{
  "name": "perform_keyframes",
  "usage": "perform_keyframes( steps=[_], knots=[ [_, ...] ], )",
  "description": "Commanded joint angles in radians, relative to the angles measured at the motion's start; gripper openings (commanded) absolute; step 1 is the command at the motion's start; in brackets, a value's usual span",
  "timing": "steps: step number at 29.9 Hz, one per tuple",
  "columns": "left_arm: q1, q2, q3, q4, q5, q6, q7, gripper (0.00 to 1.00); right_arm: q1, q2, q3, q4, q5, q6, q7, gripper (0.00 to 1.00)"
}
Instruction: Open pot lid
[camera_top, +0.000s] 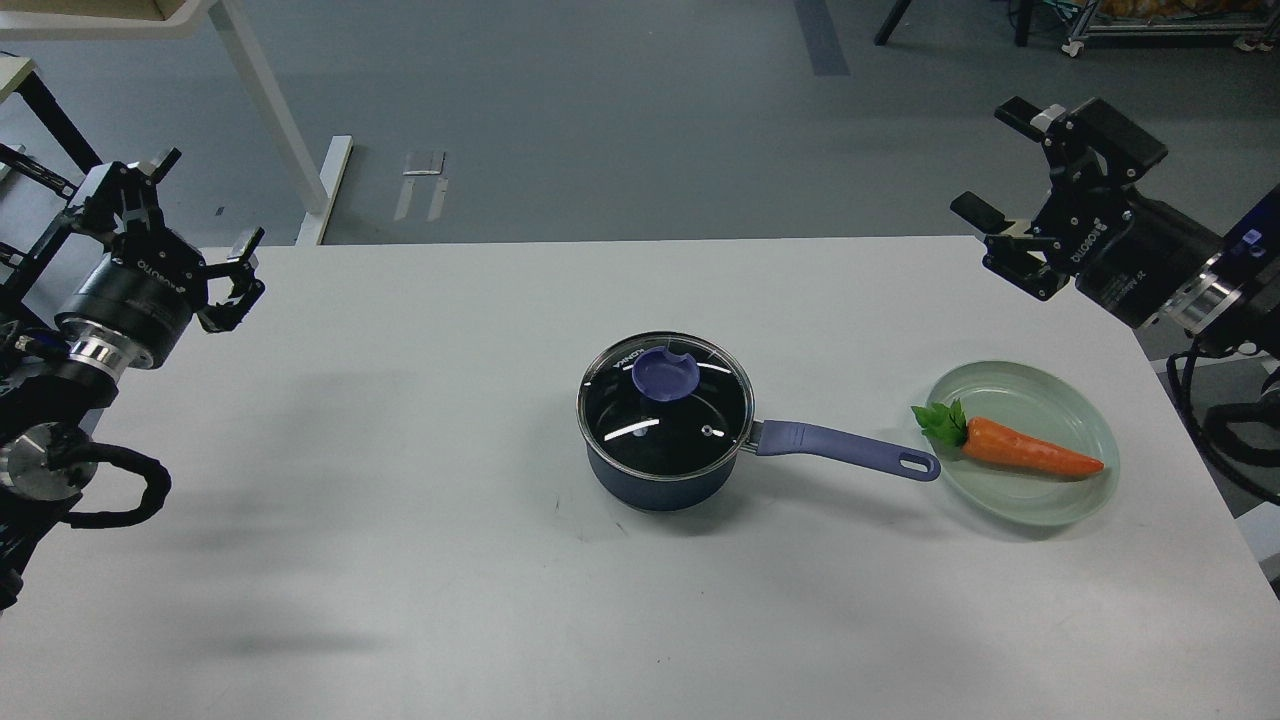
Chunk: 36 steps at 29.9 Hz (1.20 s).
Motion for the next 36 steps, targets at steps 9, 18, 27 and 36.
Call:
perform_keyframes(
  steps=[9, 18, 27, 36],
  knots=[
    [-0.012, -0.001, 0.002, -0.086, 0.071, 0.022, -0.005, 0.99, 0.240, -0.076, -0.219, 0.069, -0.784, -0.079, 0.000, 1.00],
    [-0.012, 0.003, 0.003, -0.132, 0.072, 0.049, -0.005, 0.99, 0.516, -0.045, -0.623, 0.147, -1.137, -0.117, 0.000, 1.00],
    [-0.012, 0.006, 0.003, -0.155, 0.080, 0.065, -0.005, 0.99, 0.575, 0.070, -0.743, 0.141, -1.330, -0.139, 0.000, 1.00],
    [-0.010, 0.032, 0.003, -0.172, 0.080, 0.068, -0.005, 0.99, 0.569, 0.177, -0.801, 0.073, -1.352, -0.142, 0.000, 0.99]
  ],
)
